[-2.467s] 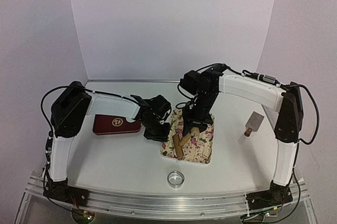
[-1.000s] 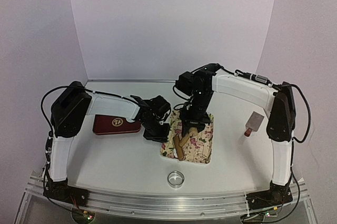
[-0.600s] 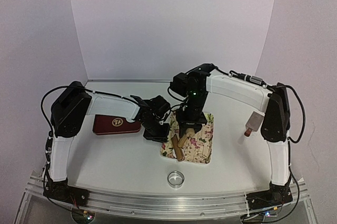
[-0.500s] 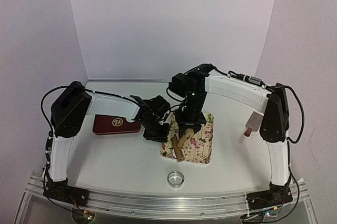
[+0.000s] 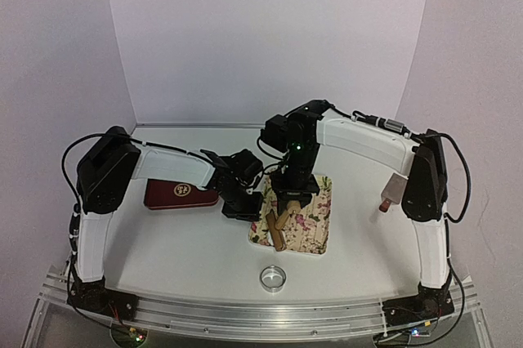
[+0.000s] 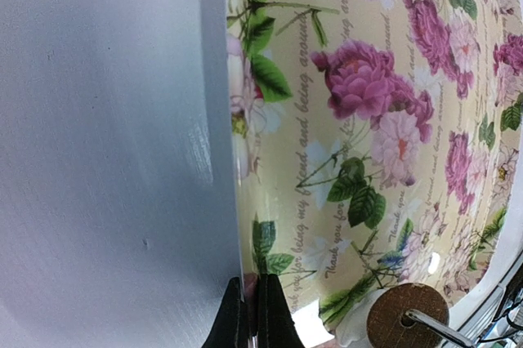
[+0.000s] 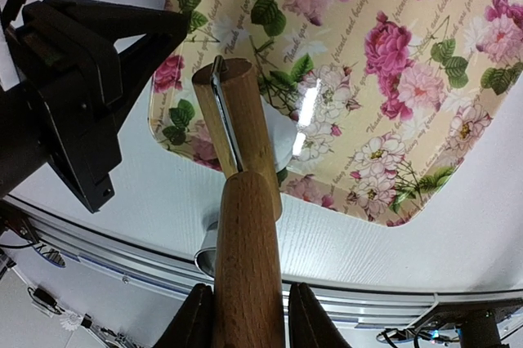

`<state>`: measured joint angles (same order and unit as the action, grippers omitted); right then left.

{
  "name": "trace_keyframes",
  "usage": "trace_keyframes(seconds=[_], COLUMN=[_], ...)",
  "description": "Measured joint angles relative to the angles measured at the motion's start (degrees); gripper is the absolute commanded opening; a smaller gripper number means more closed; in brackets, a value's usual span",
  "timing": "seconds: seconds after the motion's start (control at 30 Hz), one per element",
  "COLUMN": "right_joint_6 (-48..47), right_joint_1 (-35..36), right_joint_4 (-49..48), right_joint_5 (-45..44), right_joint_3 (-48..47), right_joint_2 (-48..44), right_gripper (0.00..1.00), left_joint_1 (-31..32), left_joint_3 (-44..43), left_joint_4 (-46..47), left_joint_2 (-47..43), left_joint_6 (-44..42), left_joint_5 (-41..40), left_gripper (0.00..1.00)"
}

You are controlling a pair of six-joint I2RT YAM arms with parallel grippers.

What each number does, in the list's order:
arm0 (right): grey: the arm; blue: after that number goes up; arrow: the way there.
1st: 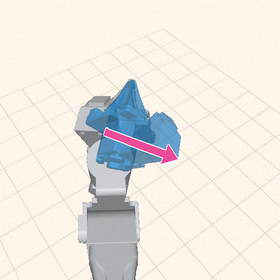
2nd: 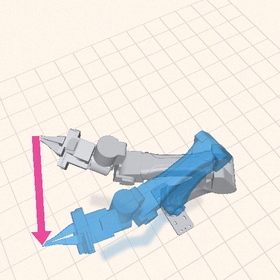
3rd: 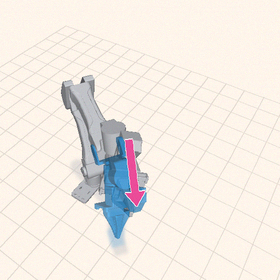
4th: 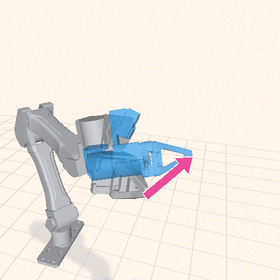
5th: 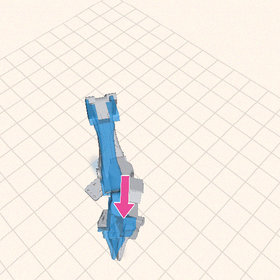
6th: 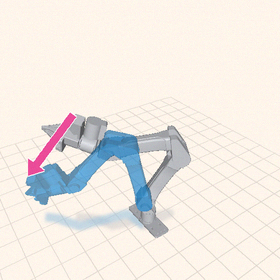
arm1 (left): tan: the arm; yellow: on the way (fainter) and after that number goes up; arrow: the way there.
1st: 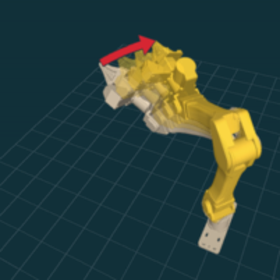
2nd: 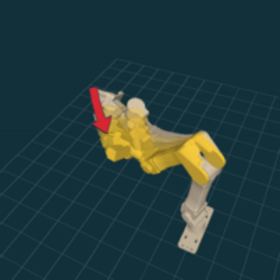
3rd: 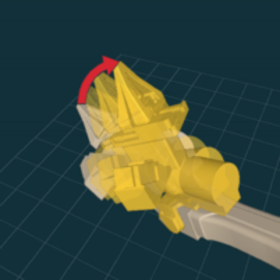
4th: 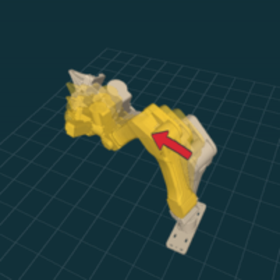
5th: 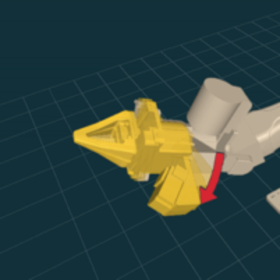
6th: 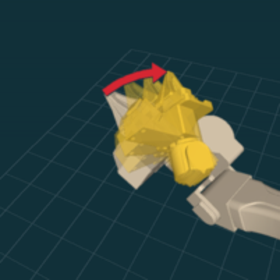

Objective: Roll out the dumpling wrappers from the dough
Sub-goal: Flatten out the dough on the work surface.

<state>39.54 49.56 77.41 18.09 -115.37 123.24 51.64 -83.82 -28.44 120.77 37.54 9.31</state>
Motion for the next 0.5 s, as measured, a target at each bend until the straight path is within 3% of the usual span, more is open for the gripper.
trace_keyframes(seconds=[0.5], right_joint_6=[-0.15], right_joint_1=[-1.53], right_joint_4=[1.74], right_joint_5=[1.82], right_joint_3=[-1.95], right_joint_2=[2.13], right_gripper=[0.0], left_joint_1=[-0.15], left_joint_3=[1.44], left_joint_4=[1.59], left_joint_2=[-0.62], left_joint_6=[0.04], left_joint_5=[-0.41], left_gripper=[0.0])
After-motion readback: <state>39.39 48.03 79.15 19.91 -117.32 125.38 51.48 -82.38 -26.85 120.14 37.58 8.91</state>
